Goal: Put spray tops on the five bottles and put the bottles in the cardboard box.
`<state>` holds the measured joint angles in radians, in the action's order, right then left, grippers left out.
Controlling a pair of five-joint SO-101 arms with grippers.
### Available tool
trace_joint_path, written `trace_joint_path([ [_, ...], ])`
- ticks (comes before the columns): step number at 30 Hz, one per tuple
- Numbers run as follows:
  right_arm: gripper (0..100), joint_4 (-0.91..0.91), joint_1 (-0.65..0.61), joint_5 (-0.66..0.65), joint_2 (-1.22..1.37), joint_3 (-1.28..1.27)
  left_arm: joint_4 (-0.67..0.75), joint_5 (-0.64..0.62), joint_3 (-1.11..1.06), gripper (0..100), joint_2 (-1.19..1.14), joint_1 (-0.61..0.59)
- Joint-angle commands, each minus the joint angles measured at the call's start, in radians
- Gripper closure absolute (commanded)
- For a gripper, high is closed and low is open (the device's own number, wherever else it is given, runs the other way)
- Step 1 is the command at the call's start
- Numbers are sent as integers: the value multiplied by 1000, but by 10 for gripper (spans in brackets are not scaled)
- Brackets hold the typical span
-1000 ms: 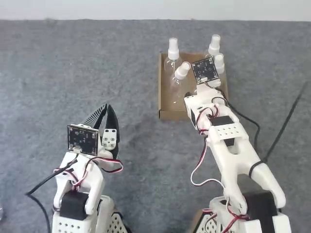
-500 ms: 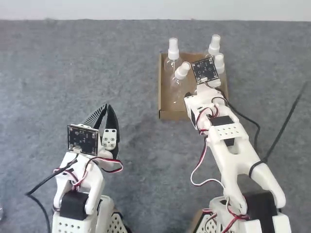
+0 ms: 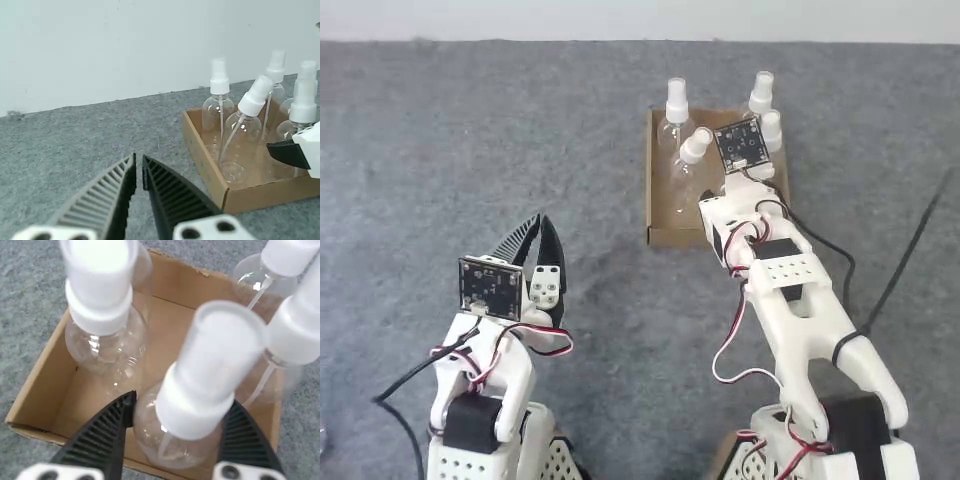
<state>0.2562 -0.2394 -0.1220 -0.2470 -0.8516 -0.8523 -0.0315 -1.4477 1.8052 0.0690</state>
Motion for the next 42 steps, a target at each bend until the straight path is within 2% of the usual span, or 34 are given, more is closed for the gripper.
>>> trace_joint_path([
  [1,803,12,1,12,-16,15,31,-8,8,988,8,-9],
  [15,802,10,7,14,-16,17,31,-8,8,988,8,-14],
  [21,727,10,2,14,-16,17,31,-8,8,988,8,-14],
  [29,727,13,7,14,-16,28,34,-8,8,988,8,-14],
  [35,726,137,1,15,-16,120,34,-8,8,988,8,-14],
  [42,727,151,7,15,-59,132,35,-8,8,988,8,-14],
])
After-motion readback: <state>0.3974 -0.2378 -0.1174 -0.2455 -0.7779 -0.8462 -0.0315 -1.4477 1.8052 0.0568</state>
